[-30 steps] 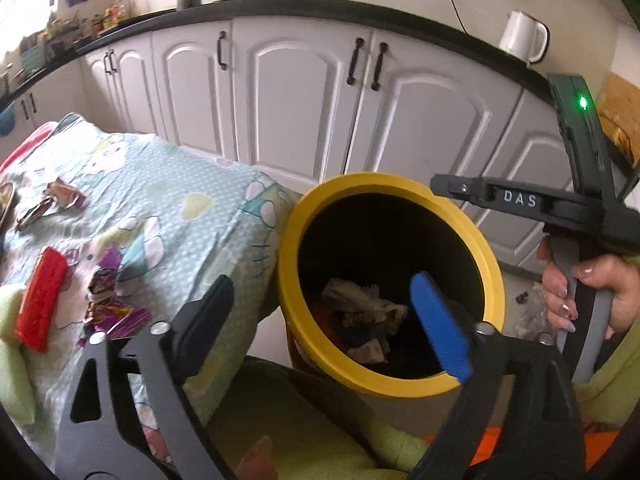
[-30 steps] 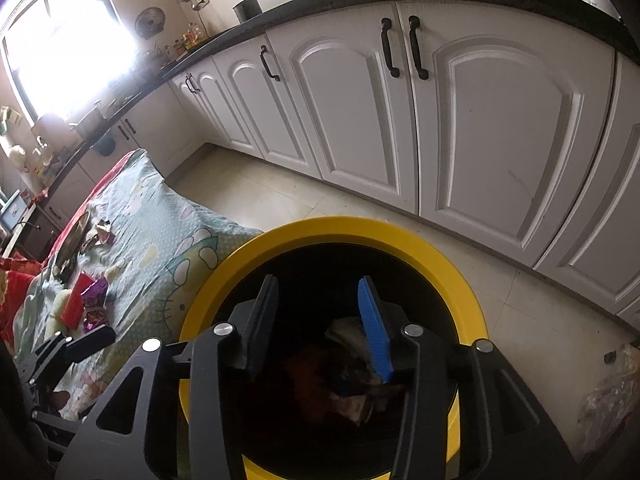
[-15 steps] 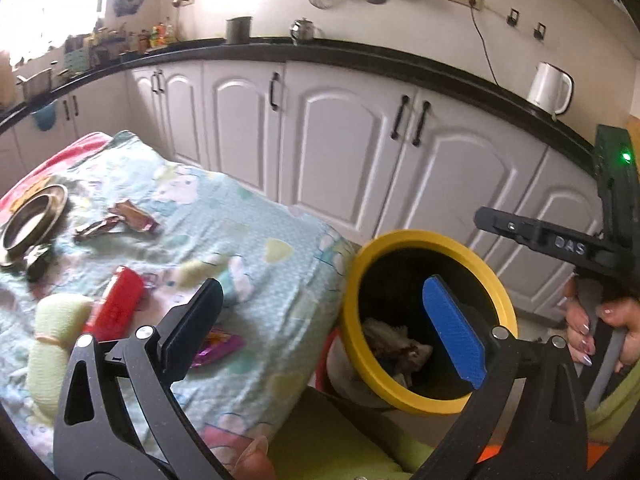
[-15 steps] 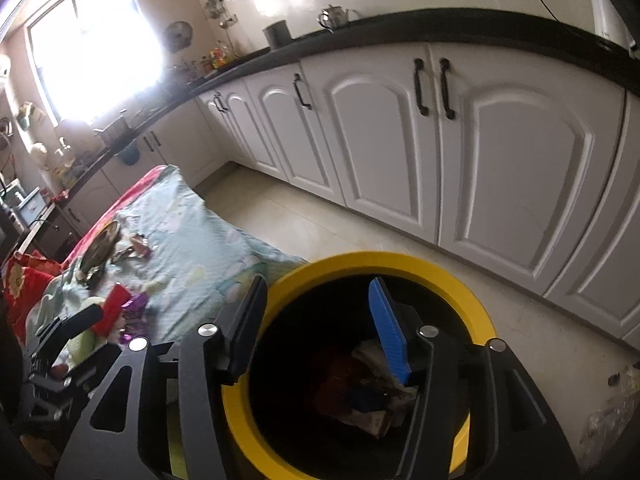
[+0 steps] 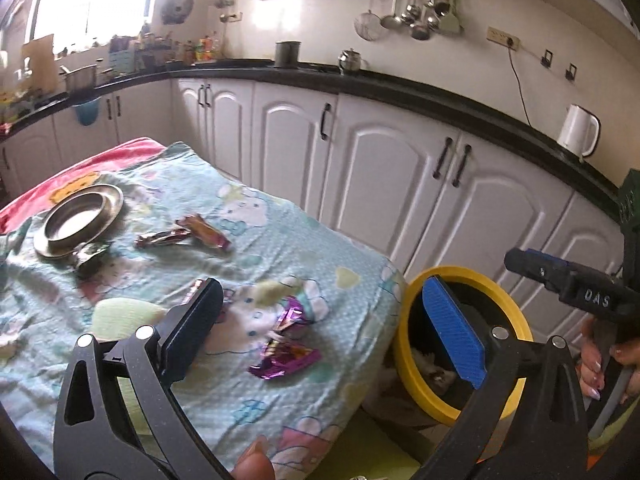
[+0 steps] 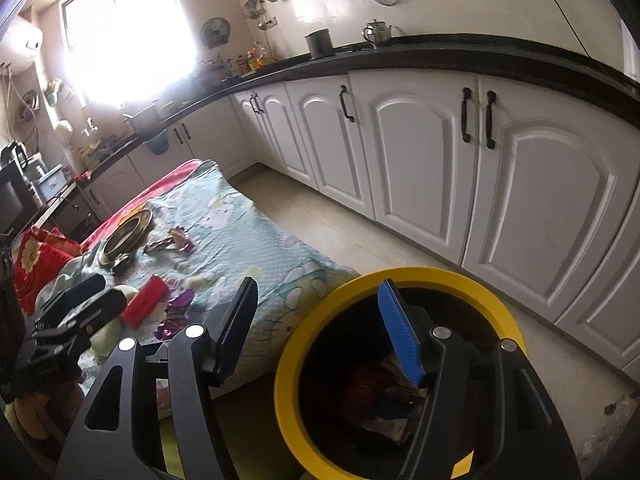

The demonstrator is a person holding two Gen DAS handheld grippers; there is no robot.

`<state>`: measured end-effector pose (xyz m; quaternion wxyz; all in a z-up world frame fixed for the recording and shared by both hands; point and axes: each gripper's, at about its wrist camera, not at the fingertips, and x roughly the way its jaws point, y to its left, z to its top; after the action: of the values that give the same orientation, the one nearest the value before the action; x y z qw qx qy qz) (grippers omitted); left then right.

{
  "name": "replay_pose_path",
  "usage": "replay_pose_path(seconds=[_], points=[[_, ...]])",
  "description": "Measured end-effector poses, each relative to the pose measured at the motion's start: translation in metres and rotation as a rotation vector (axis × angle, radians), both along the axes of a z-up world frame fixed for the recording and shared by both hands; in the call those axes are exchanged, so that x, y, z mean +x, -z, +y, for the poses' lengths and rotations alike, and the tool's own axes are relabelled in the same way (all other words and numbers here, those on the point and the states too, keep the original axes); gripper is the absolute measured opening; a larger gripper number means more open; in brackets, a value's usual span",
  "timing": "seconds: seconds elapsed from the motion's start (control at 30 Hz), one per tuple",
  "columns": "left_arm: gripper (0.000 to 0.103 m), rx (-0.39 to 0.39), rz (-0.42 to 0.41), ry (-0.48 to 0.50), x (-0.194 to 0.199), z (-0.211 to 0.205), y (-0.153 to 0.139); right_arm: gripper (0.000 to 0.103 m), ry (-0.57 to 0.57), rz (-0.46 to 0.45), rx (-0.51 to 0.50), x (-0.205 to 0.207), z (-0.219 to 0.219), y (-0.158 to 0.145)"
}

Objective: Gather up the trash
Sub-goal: 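Move both open tools back toward the trash on the bed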

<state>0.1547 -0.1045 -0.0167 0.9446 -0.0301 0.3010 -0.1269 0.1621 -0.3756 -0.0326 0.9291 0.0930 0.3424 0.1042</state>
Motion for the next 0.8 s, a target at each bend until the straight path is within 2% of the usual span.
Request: replay_pose_path(seconds=[0.43,0.8], points=[[0.092,0.015,-0.089,-0.141,-0.007,0.052,-0.017,0.061,-0.127,-0.025,-0.033,-0.004,0.060,-0.015],[0.092,-0.020,-0.084,-0.301,-0.003,0.117,-0.012,0.061,-0.235,-0.029,-0.056,0.000,0.124,-0.018]])
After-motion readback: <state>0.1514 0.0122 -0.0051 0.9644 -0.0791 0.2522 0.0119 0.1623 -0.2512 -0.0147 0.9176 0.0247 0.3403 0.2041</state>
